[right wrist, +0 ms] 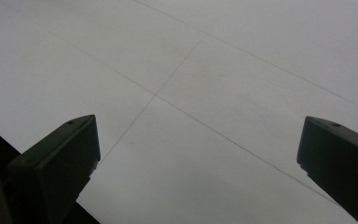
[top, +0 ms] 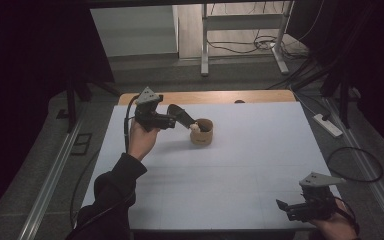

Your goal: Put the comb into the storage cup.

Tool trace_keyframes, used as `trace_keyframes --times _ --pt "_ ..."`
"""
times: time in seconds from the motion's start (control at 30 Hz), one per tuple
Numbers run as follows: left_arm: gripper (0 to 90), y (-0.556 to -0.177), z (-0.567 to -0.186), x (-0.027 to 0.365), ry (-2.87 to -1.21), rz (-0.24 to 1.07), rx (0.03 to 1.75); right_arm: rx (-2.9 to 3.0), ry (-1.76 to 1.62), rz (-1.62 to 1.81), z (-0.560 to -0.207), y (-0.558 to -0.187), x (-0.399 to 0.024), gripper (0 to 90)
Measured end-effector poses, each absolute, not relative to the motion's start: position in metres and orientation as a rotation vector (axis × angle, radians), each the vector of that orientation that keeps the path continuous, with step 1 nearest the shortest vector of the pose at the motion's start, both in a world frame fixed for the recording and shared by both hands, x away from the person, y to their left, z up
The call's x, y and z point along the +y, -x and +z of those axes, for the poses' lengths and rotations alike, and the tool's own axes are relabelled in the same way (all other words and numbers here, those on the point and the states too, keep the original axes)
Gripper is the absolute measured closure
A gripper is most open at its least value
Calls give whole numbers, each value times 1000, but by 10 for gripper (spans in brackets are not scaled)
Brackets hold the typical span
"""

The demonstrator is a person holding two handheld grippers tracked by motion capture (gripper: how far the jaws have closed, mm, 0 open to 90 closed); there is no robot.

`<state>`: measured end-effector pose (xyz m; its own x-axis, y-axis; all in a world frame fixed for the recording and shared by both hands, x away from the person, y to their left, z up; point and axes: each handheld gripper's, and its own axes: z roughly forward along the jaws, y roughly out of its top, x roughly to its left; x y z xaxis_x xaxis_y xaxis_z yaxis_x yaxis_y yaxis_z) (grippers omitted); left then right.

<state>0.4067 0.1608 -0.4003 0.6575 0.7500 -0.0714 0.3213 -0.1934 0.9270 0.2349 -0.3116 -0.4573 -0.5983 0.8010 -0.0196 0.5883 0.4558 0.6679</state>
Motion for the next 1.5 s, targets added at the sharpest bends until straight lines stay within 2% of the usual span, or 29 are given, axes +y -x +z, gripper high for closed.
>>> trace_keyframes --times 0.27,0.97,1.5 --pt "0 -398 -403 167 -1765 458 892 2380 -1179 894 -457 -235 -311 0" --pt "0 -369 -420 175 -1780 490 912 2333 -1169 883 -456 -232 -311 0" --pt "0 -362 -434 178 -1817 432 961 2333 -1176 905 -456 -232 -313 0"
